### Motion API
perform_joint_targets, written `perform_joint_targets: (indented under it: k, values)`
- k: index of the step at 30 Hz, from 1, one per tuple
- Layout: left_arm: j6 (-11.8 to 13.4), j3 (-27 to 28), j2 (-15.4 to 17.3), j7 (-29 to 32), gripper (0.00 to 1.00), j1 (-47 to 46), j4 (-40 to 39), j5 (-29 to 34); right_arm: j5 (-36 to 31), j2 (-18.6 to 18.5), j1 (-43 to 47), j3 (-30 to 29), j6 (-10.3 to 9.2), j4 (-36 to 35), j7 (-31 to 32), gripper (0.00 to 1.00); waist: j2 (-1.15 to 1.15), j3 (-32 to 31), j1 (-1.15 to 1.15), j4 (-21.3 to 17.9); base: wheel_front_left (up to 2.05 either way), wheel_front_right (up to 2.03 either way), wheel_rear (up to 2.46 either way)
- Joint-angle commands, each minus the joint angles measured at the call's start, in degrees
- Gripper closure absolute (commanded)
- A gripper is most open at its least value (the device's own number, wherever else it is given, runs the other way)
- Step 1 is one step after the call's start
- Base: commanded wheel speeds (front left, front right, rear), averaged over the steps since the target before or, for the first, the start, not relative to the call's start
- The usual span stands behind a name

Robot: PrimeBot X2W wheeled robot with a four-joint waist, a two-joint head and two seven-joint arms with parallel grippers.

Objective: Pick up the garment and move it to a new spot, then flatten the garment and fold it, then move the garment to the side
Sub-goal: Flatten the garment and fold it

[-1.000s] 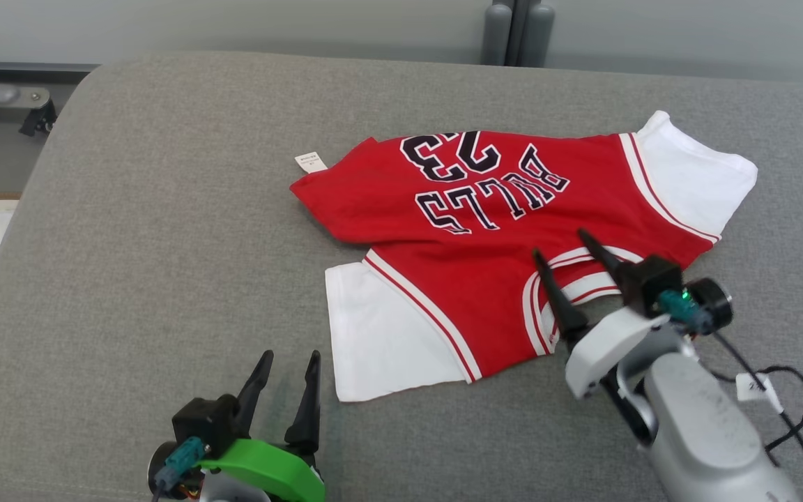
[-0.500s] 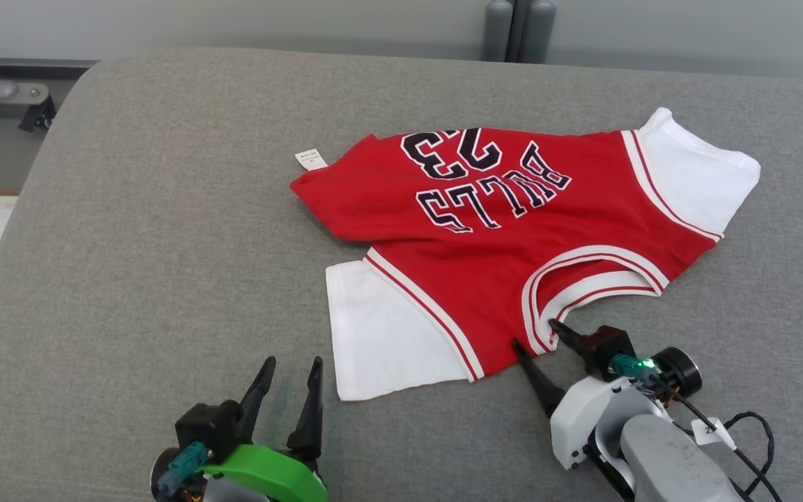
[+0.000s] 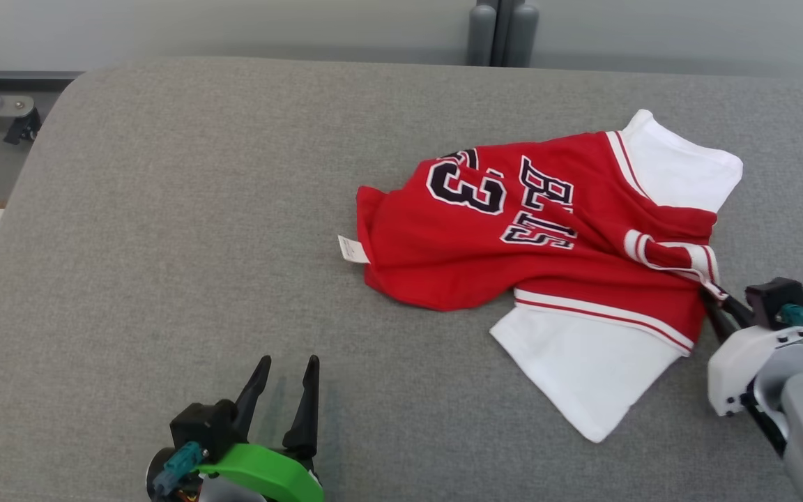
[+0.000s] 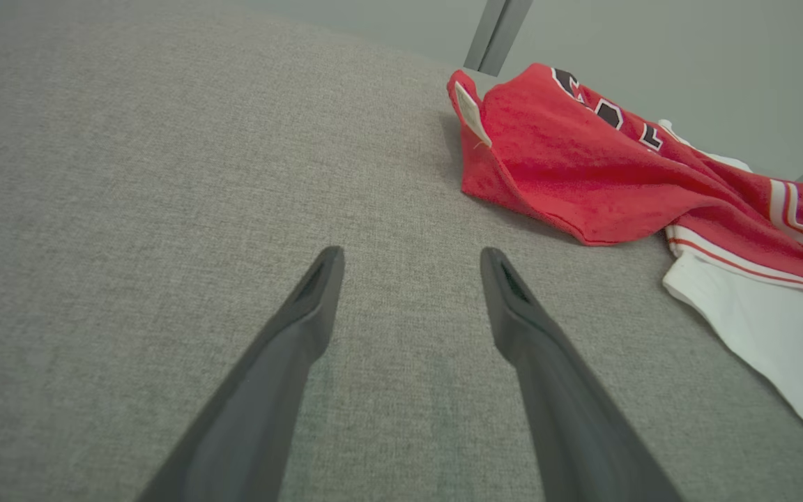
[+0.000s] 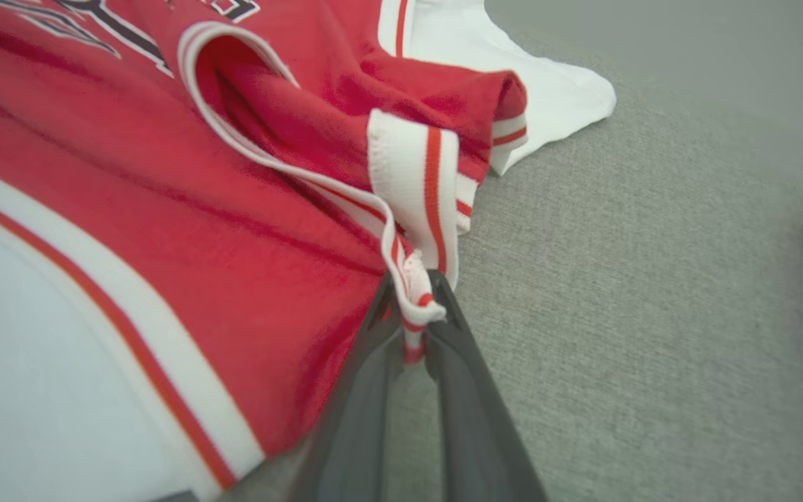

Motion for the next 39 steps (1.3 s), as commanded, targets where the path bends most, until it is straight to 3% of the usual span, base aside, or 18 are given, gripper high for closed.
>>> perform_joint_targets:
  k: [1,2,4,5,11,17,26,34,36,39]
  values:
    - [-0.17,0.01,0.17,-0.02,0.0,0.14,-0.17,0.2,0.33,-1.91,-0.29,-0.85,-0.13,0.78,0.68,1.0,0.0,-0.06,0.0,-0.48,0.0,0.0,0.0]
    - [-0.17,-0.17,0.15,-0.02,0.0,0.01,-0.3,0.17,0.63,-3.0,-0.41,-1.39,-0.13,1.18,1.16,0.99,0.0,0.01,0.0,-0.75,0.0,0.0,0.0]
    - [-0.17,-0.27,0.15,-0.02,0.0,-0.39,-0.46,0.13,1.46,-3.62,-0.97,-2.6,-0.13,0.88,1.09,0.38,0.0,0.17,0.0,-1.28,0.0,0.0,0.0]
    - [-0.17,-0.37,0.17,-0.02,0.0,-0.62,-0.47,0.09,1.58,-3.68,-1.23,-3.02,-0.12,0.43,0.94,0.0,0.0,0.27,0.0,-1.51,0.0,0.0,0.0]
    - [-0.18,-1.03,0.04,-0.02,0.0,-4.29,-1.07,-0.94,1.88,-1.58,-1.79,-4.06,-0.12,-5.14,0.17,0.0,0.0,1.93,0.0,-3.93,0.0,0.0,0.0]
    - [-0.18,-1.68,1.52,-0.02,0.0,-13.78,0.8,-1.96,1.01,2.02,-2.42,-3.52,-0.12,-12.69,-0.04,0.0,0.0,5.32,0.0,-7.37,0.0,0.0,0.0]
    - [-0.18,-7.51,5.39,-0.02,0.0,-30.81,15.7,-6.01,-1.82,6.87,-3.26,-2.91,-0.12,-17.07,-0.09,0.0,0.0,10.16,0.0,-12.67,0.0,0.0,0.0]
    - [-0.18,-15.24,7.75,1.57,0.01,-36.6,27.15,-11.49,-3.11,8.85,-2.09,-3.94,-0.12,-17.7,-0.11,0.0,0.0,11.41,0.0,-14.35,0.0,0.0,0.0]
    - [-0.17,-15.97,7.77,1.33,1.0,-37.37,29.09,-12.48,-3.41,9.19,-1.85,-4.31,-0.12,-17.86,-0.12,0.0,0.0,11.28,0.0,-14.17,0.0,0.0,0.0]
    - [-0.17,-16.67,7.36,0.39,1.0,-37.85,30.29,-13.43,-3.76,9.39,-1.51,-4.91,-0.12,-18.11,-0.12,0.0,0.0,10.42,0.0,-13.08,0.0,0.0,0.0]
